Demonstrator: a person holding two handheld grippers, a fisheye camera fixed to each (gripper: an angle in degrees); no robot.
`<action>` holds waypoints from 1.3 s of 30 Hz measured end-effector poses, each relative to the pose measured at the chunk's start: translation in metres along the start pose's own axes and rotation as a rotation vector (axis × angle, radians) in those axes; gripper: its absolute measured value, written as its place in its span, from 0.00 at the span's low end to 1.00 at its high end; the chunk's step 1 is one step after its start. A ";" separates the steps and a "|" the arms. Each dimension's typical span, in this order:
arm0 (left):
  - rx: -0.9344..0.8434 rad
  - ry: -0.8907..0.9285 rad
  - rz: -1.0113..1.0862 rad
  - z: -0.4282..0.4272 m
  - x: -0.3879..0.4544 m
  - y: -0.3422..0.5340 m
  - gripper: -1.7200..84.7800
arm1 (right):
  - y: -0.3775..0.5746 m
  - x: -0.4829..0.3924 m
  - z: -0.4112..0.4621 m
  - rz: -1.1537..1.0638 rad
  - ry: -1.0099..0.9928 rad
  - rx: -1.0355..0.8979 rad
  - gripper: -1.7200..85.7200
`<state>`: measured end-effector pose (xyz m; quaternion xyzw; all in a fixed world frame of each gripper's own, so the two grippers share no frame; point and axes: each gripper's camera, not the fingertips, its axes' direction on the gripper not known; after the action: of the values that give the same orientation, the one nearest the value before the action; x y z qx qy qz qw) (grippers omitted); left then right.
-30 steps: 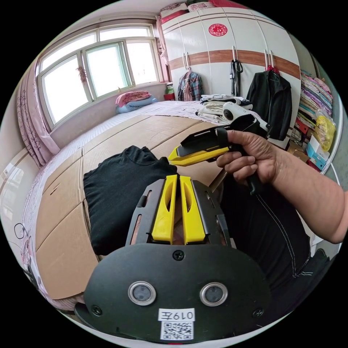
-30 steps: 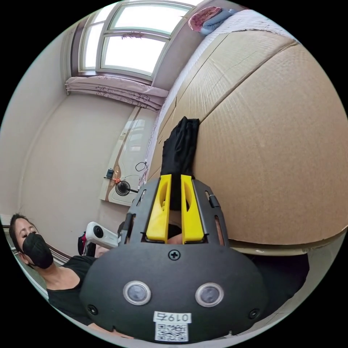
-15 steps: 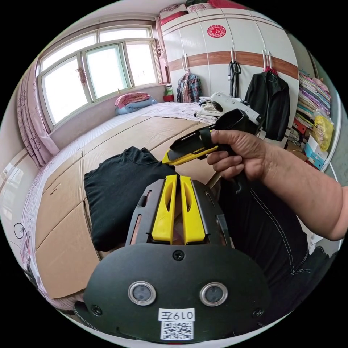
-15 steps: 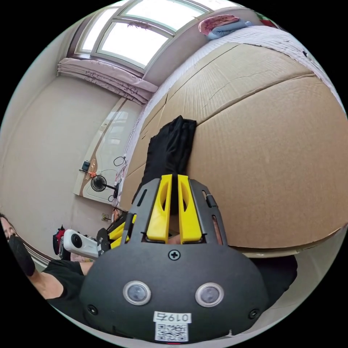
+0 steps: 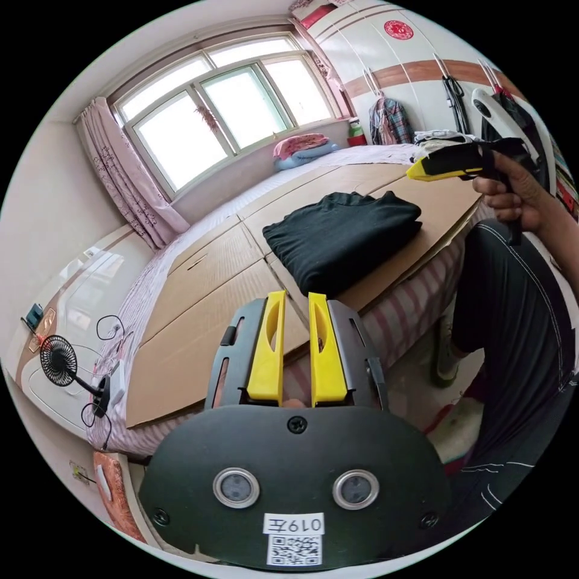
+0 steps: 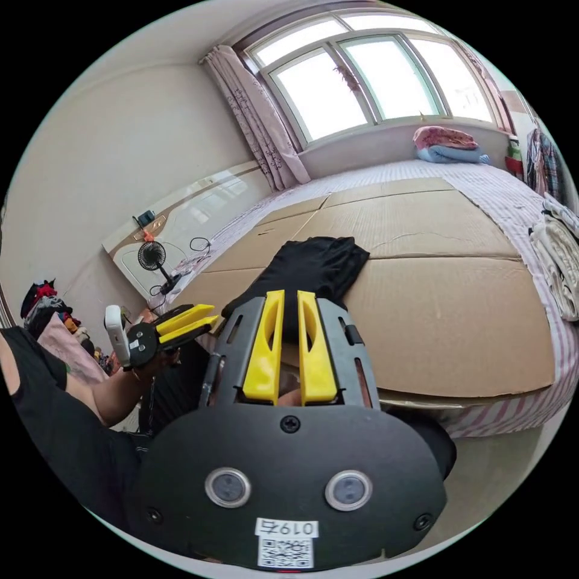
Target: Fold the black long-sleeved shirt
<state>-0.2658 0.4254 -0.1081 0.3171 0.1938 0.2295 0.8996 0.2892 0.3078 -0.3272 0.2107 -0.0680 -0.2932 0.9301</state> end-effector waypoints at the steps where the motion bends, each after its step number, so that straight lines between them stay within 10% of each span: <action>1: 0.010 0.005 0.007 0.000 0.001 -0.001 0.07 | 0.005 -0.008 0.007 -0.003 0.001 -0.006 0.07; 39: -0.024 -0.034 0.038 -0.010 0.023 -0.011 0.03 | 0.110 -0.039 0.109 0.073 0.098 -0.138 0.01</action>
<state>-0.2481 0.4349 -0.1270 0.3137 0.1698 0.2435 0.9019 0.2867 0.3735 -0.1816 0.1577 -0.0096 -0.2526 0.9546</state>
